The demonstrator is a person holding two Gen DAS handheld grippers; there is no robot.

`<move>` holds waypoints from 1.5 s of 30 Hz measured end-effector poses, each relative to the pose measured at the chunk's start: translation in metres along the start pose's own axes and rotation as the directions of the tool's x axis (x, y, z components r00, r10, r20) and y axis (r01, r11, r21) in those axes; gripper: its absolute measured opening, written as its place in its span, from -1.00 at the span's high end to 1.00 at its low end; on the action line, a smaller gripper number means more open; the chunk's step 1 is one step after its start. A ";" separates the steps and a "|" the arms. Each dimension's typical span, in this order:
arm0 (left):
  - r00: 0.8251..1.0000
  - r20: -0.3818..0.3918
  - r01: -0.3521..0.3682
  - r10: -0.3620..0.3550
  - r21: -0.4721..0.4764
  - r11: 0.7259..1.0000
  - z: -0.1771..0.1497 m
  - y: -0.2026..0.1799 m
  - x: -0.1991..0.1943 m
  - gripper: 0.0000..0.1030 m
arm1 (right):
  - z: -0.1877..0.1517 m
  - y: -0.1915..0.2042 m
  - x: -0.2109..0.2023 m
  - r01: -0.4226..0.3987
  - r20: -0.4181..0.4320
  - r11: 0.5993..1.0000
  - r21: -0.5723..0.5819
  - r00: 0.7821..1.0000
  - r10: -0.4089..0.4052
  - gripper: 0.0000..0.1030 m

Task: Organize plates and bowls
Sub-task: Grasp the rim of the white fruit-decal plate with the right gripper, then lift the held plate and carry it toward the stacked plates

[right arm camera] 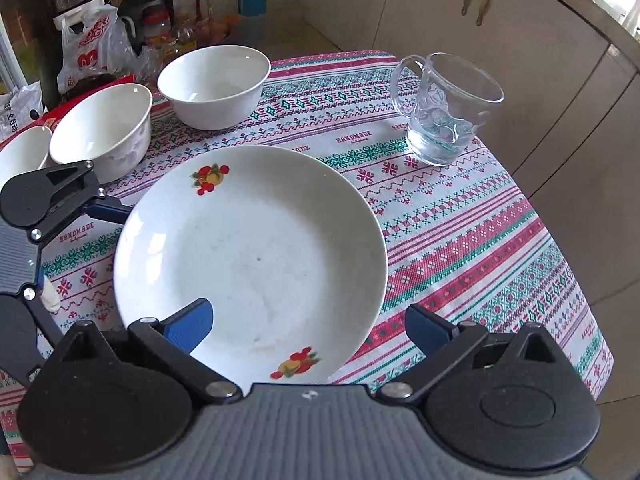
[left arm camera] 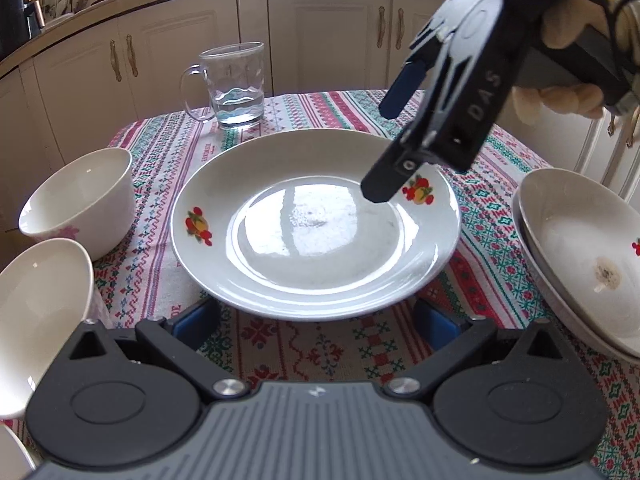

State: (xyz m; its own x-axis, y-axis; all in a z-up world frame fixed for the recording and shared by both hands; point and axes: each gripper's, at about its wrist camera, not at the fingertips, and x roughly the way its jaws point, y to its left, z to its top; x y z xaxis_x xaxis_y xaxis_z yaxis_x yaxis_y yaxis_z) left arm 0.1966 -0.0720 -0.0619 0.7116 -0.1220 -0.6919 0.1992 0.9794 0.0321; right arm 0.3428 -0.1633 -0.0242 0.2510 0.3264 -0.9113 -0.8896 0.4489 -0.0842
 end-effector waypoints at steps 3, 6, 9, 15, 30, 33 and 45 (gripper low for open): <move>1.000 0.007 -0.005 0.005 0.003 1.000 0.000 0.000 0.000 -0.99 | 0.014 -0.009 0.017 -0.017 -0.049 0.999 -0.045 0.999 0.014 -0.99; 1.000 0.013 -0.007 0.007 0.003 1.000 -0.001 0.000 0.000 -0.99 | 0.029 -0.019 0.032 -0.050 -0.086 0.996 -0.072 0.995 0.044 -0.93; 1.000 0.017 -0.007 0.007 0.006 1.000 -0.002 0.000 -0.002 -0.98 | 0.042 -0.025 0.044 -0.086 -0.112 0.993 -0.083 0.991 0.077 -0.84; 1.000 0.029 -0.010 0.009 0.007 1.000 -0.002 0.000 -0.001 -0.98 | 0.061 -0.025 0.057 -0.158 -0.135 0.981 -0.116 0.981 0.142 -0.74; 0.998 0.056 -0.034 0.033 0.014 0.999 -0.001 -0.001 0.000 -0.96 | 0.072 -0.026 0.067 -0.235 -0.178 0.965 -0.117 0.961 0.212 -0.55; 0.998 0.059 -0.038 0.037 0.019 0.999 -0.001 -0.002 0.000 -0.95 | 0.072 -0.027 0.066 -0.237 -0.174 0.965 -0.109 0.961 0.217 -0.55; 0.999 0.044 -0.019 0.019 0.014 1.000 0.000 0.000 -0.003 -0.95 | 0.071 -0.028 0.057 -0.250 -0.170 0.965 -0.079 0.957 0.234 -0.55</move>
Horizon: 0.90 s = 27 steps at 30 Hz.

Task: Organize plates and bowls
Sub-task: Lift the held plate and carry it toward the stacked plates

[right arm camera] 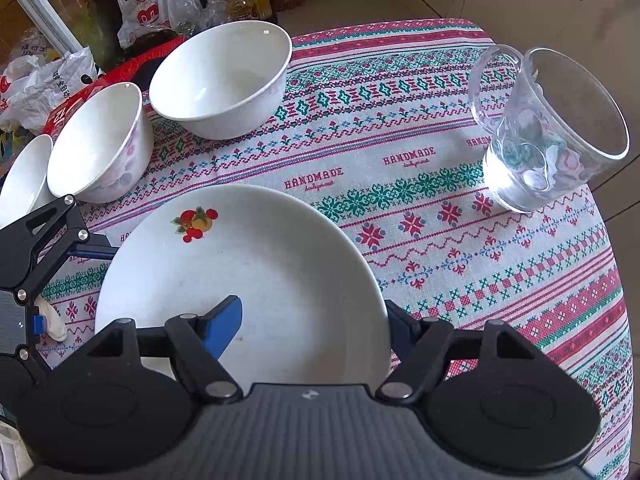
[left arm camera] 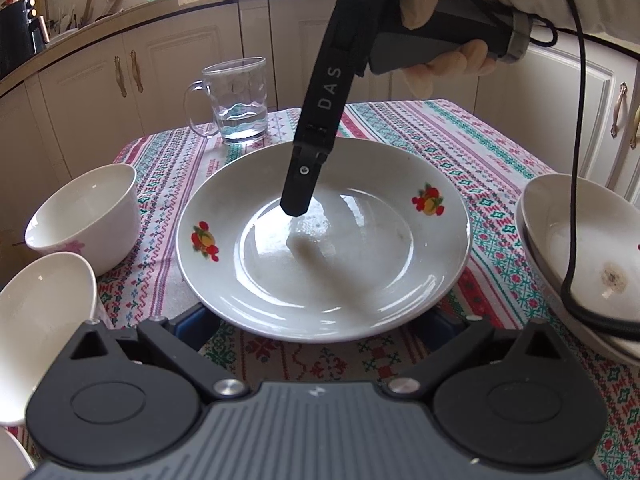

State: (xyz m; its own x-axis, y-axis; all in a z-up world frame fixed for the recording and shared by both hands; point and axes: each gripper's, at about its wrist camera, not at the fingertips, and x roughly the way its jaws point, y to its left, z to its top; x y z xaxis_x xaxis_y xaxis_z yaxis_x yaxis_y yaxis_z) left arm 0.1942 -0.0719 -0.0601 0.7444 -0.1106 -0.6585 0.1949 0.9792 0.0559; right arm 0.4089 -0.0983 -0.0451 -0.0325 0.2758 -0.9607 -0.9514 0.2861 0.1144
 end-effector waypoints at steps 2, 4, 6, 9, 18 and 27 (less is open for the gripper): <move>1.000 0.008 0.001 -0.001 0.003 1.000 0.000 0.000 -0.003 -0.95 | -0.001 0.001 -0.001 0.001 -0.001 1.000 0.003 1.000 -0.001 -0.55; 1.000 0.016 0.003 -0.003 0.008 1.000 0.001 0.000 -0.006 -0.95 | -0.001 0.002 -0.001 0.000 0.002 1.000 0.008 1.000 0.000 -0.55; 1.000 0.015 0.010 -0.010 0.004 1.000 0.002 0.001 -0.007 -0.95 | -0.002 0.003 -0.001 -0.001 0.001 1.000 0.012 1.000 0.001 -0.55; 1.000 0.007 0.017 -0.017 0.003 1.000 0.001 0.002 -0.009 -0.95 | -0.003 0.005 -0.001 -0.005 0.000 1.000 0.015 1.000 0.005 -0.55; 1.000 0.017 0.022 -0.022 0.021 1.000 0.004 -0.001 -0.018 -0.95 | -0.008 0.009 -0.009 -0.004 0.007 1.000 0.021 1.000 0.004 -0.55; 0.999 0.034 0.035 -0.036 0.043 0.998 0.007 -0.008 -0.035 -0.95 | -0.016 0.020 -0.025 0.012 0.021 0.999 0.033 1.000 -0.013 -0.55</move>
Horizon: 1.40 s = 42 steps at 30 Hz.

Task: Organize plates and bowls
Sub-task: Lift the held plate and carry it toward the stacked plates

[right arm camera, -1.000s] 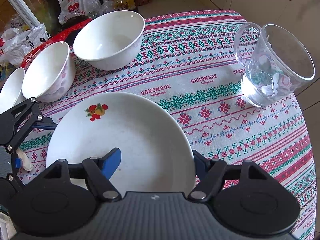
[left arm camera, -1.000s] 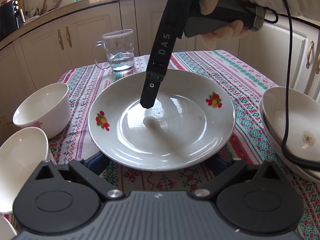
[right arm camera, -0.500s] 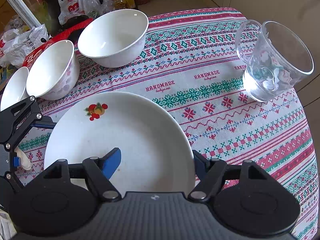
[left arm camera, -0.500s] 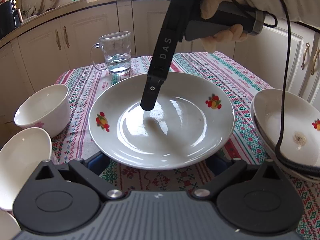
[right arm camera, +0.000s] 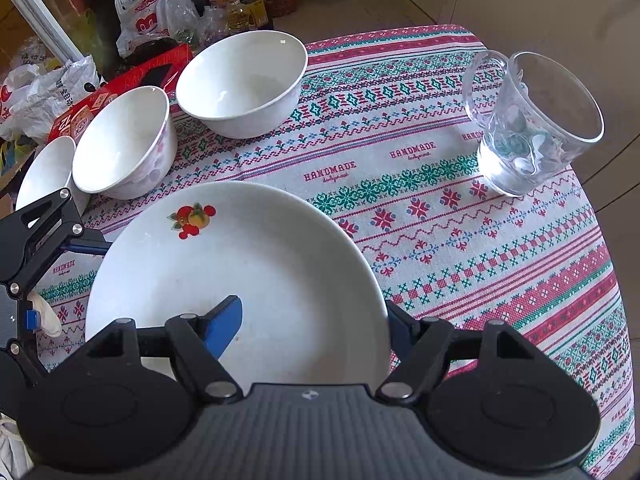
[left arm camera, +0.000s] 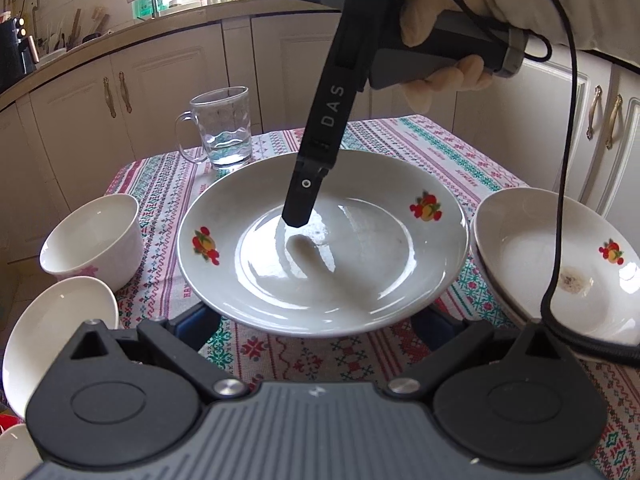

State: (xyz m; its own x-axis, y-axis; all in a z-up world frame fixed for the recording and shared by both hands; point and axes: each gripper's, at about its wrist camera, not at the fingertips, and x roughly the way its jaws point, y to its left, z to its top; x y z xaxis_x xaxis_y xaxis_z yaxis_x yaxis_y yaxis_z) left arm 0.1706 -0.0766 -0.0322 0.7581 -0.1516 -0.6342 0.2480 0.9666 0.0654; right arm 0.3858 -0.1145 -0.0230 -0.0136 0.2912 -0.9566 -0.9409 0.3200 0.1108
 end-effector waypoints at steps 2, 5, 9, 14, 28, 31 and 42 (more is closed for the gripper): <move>1.000 0.007 0.004 -0.004 0.006 1.000 -0.001 -0.002 -0.005 -0.95 | -0.003 0.003 -0.004 0.005 0.003 1.000 0.002 1.000 -0.005 -0.55; 1.000 0.011 0.014 -0.014 0.010 1.000 0.000 -0.005 -0.010 -0.95 | -0.007 0.009 -0.009 0.012 0.005 1.000 0.008 1.000 -0.012 -0.55; 0.999 0.018 0.026 -0.026 0.026 0.999 0.000 -0.009 -0.017 -0.95 | -0.014 0.015 -0.016 0.026 0.005 1.000 0.016 1.000 -0.026 -0.55; 0.999 0.031 0.043 -0.044 0.045 0.998 0.001 -0.016 -0.027 -0.95 | -0.026 0.022 -0.025 0.039 0.013 0.999 0.035 0.999 -0.039 -0.55; 0.989 0.028 0.144 -0.147 0.094 0.985 0.000 -0.042 -0.044 -0.95 | -0.077 0.039 -0.049 0.058 0.041 0.991 0.121 0.997 -0.064 -0.55; 0.985 0.023 0.166 -0.169 0.114 0.980 0.001 -0.050 -0.046 -0.95 | -0.091 0.043 -0.055 0.067 0.040 0.988 0.142 0.996 -0.074 -0.55; 0.962 0.000 0.268 -0.273 0.188 0.945 0.000 -0.085 -0.055 -0.95 | -0.148 0.058 -0.079 0.104 0.050 0.968 0.229 0.992 -0.119 -0.55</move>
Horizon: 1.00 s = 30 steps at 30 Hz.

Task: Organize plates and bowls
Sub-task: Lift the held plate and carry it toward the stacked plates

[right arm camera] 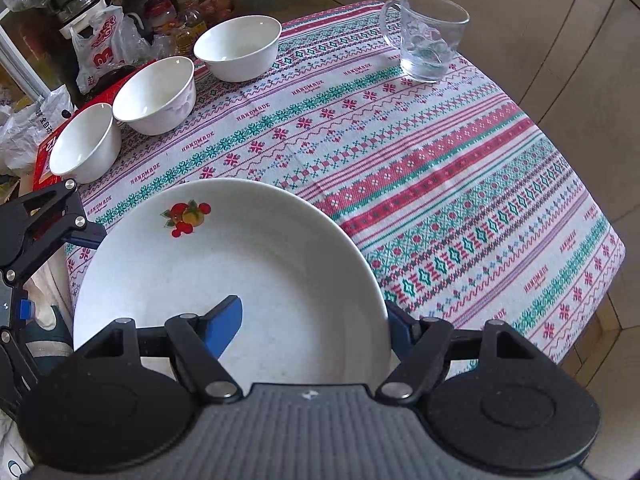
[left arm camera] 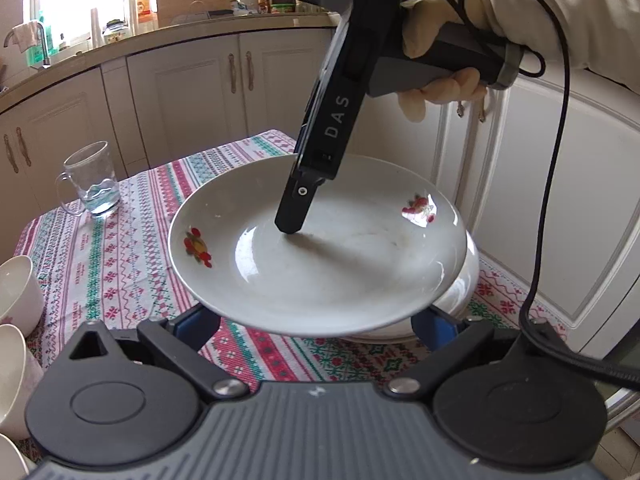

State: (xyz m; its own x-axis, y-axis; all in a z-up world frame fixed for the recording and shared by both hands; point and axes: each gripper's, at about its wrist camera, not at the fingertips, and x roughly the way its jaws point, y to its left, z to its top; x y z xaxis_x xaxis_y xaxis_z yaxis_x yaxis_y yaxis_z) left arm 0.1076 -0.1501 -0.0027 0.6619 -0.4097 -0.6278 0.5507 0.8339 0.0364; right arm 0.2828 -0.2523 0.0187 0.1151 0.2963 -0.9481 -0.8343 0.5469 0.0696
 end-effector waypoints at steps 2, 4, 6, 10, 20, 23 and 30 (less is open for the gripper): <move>1.000 -0.003 0.017 -0.017 0.013 1.000 0.000 -0.006 0.001 -0.95 | -0.011 0.000 -0.004 0.007 0.002 1.000 0.017 1.000 -0.007 -0.55; 0.999 -0.008 0.034 -0.034 0.020 0.999 0.001 -0.011 0.002 -0.95 | -0.021 -0.001 -0.006 0.011 0.004 0.999 0.035 1.000 -0.011 -0.55; 0.998 -0.017 0.054 -0.053 0.021 0.998 0.001 -0.015 0.004 -0.95 | -0.031 -0.002 -0.008 0.014 0.004 0.999 0.051 1.000 -0.014 -0.55; 0.996 -0.035 0.078 -0.077 0.020 0.997 0.000 -0.018 0.010 -0.95 | -0.045 -0.004 -0.006 0.016 0.001 0.997 0.074 1.000 -0.016 -0.55; 0.993 -0.078 0.094 -0.093 0.013 0.995 -0.002 -0.020 0.022 -0.95 | -0.059 -0.014 0.009 -0.014 0.009 0.994 0.108 1.000 0.013 -0.55; 0.992 -0.082 0.096 -0.096 0.008 0.995 -0.003 -0.019 0.023 -0.95 | -0.060 -0.017 0.012 -0.020 0.013 0.994 0.112 1.000 0.018 -0.55; 0.991 -0.078 0.107 -0.105 0.014 0.994 -0.001 -0.019 0.026 -0.95 | -0.063 -0.020 0.020 -0.024 0.012 0.993 0.119 1.000 0.023 -0.55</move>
State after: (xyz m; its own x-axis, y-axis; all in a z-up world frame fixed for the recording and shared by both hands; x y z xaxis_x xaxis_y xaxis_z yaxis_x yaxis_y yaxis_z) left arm 0.1136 -0.1763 -0.0206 0.5585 -0.4652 -0.6868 0.6255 0.7800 -0.0197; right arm 0.2676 -0.3063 -0.0206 0.1022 0.3181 -0.9425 -0.7666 0.6290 0.1292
